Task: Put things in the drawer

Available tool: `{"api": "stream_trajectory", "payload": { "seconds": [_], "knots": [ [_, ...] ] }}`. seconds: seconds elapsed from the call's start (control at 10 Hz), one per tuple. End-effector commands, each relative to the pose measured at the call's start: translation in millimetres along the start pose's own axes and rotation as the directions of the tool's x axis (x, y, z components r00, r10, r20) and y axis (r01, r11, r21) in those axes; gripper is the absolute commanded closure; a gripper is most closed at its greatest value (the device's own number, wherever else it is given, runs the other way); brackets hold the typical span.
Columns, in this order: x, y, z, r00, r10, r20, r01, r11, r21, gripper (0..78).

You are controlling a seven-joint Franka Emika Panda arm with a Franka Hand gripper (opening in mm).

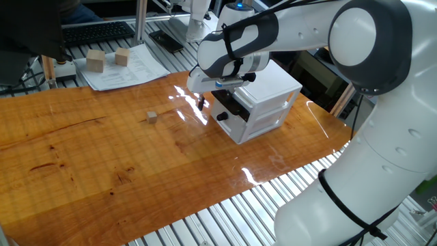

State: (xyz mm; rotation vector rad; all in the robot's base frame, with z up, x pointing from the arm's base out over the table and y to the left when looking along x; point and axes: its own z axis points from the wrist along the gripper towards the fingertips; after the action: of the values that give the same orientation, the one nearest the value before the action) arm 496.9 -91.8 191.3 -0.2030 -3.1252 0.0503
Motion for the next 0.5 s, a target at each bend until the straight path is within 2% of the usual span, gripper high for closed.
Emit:
{"api": "stream_trajectory", "payload": {
  "seconds": [0.1,0.2,0.5],
  "knots": [
    [-8.6,-4.3,-60.7,0.998,0.057,-0.032,-0.056,0.998,0.023,0.1],
    [-9.4,-5.0,-64.9,0.998,0.056,-0.041,-0.055,0.998,0.025,0.1],
    [-11.0,-4.5,-66.1,0.997,0.062,-0.042,-0.062,0.998,0.019,0.1]
  ]
}}
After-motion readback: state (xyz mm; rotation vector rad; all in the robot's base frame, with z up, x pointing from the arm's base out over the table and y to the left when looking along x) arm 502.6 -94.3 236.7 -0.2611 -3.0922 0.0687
